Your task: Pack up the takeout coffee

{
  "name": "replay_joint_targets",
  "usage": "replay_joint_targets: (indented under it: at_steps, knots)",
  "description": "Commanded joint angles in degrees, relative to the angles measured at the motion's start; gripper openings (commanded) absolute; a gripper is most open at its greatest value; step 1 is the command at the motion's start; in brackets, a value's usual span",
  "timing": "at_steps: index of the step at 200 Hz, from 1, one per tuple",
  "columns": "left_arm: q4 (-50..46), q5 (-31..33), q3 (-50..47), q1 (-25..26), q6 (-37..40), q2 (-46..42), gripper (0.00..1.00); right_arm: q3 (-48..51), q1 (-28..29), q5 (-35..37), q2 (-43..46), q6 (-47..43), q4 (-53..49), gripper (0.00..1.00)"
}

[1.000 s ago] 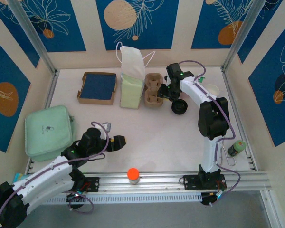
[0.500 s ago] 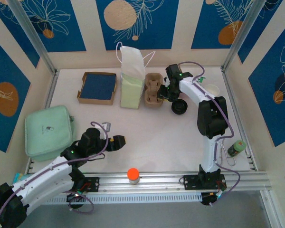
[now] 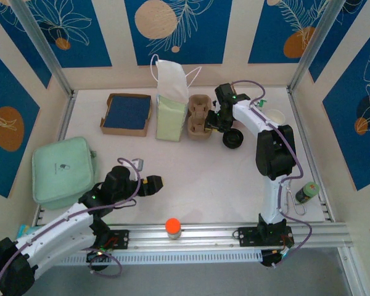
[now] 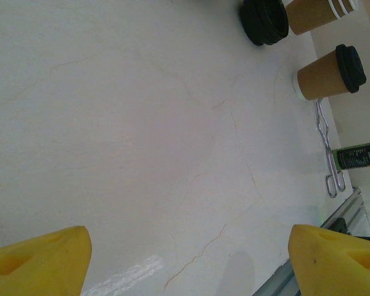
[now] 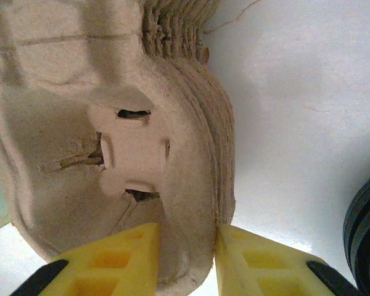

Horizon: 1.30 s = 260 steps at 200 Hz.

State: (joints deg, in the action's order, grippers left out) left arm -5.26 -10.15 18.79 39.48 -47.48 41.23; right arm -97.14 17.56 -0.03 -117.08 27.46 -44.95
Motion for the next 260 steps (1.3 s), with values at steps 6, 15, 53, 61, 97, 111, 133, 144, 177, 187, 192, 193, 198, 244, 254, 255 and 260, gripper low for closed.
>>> replay_joint_targets:
  at_steps: [6, 15, 53, 61, 97, 111, 133, 144, 177, 187, 192, 193, 198, 244, 254, 255, 260]
  knots:
    - [-0.53, 0.84, -0.59, -0.8, 0.47, -0.77, 0.83, -1.42, 0.37, -0.59, 0.42, 0.47, -0.87, 0.28]
    - [-0.43, 0.85, -0.59, -0.73, 0.52, -0.8, 0.83, -1.45, 0.37, -0.5, 0.51, 0.4, -0.99, 0.28]
    - [-0.51, 0.84, -0.65, -0.73, 0.47, -0.86, 0.83, -1.5, 0.37, -0.01, 1.13, 0.31, -1.31, 0.27]
    - [-0.53, 0.84, -0.63, -0.79, 0.48, -0.89, 0.83, -1.46, 0.37, 0.03, 1.22, 0.31, -1.31, 0.27]
    - [-0.59, 0.84, -0.67, -0.8, 0.44, -1.01, 0.83, -1.48, 0.46, 0.12, 1.59, 0.31, -1.51, 0.24]
    - [-0.58, 0.84, -0.68, -0.83, 0.38, -1.06, 0.83, -1.56, 0.52, 0.27, 1.73, 0.31, -1.63, 0.24]
    - [-0.51, 0.84, -0.67, -0.81, 0.42, -1.02, 0.83, -1.65, 0.49, 0.47, 1.85, 0.22, -1.72, 0.26]
    - [-0.51, 0.84, -0.68, -0.81, 0.38, -1.06, 0.83, -1.59, 0.52, 0.65, 1.96, 0.25, -1.81, 0.26]
    - [-0.48, 0.75, -0.68, -0.85, 0.29, -1.07, 0.83, -1.73, 0.59, 0.74, 2.1, 0.21, -1.9, 0.27]
    - [-0.48, 0.75, -0.68, -0.82, 0.31, -1.11, 0.83, -1.57, 0.54, 0.65, 2.12, 0.22, -1.9, 0.26]
    - [-0.51, 0.75, -0.68, -0.85, 0.3, -1.15, 0.83, -1.58, 0.54, 0.69, 2.08, 0.23, -1.91, 0.26]
    - [-0.53, 0.75, -0.68, -0.83, 0.29, -1.15, 0.83, -1.61, 0.54, 0.67, 2.1, 0.23, -1.9, 0.26]
    - [-0.51, 0.75, -0.68, -0.86, 0.33, -1.15, 0.83, -1.62, 0.54, 0.66, 2.11, 0.22, -1.9, 0.25]
    - [-0.7, 0.75, -0.66, -0.86, 0.31, -1.24, 0.83, -1.48, 0.83, 0.8, 2.46, 0.4, -1.85, 0.23]
    - [-0.69, 0.75, -0.68, -0.86, 0.25, -1.29, 0.83, -1.52, 0.85, 0.82, 2.55, 0.39, -1.87, 0.22]
    - [-0.71, 0.75, -0.68, -0.84, 0.23, -1.26, 0.83, -1.54, 0.83, 0.87, 2.55, 0.39, -1.84, 0.23]
    - [-0.69, 0.75, -0.66, -0.83, 0.28, -1.33, 0.83, -1.63, 0.82, 0.83, 2.53, 0.33, -1.94, 0.22]
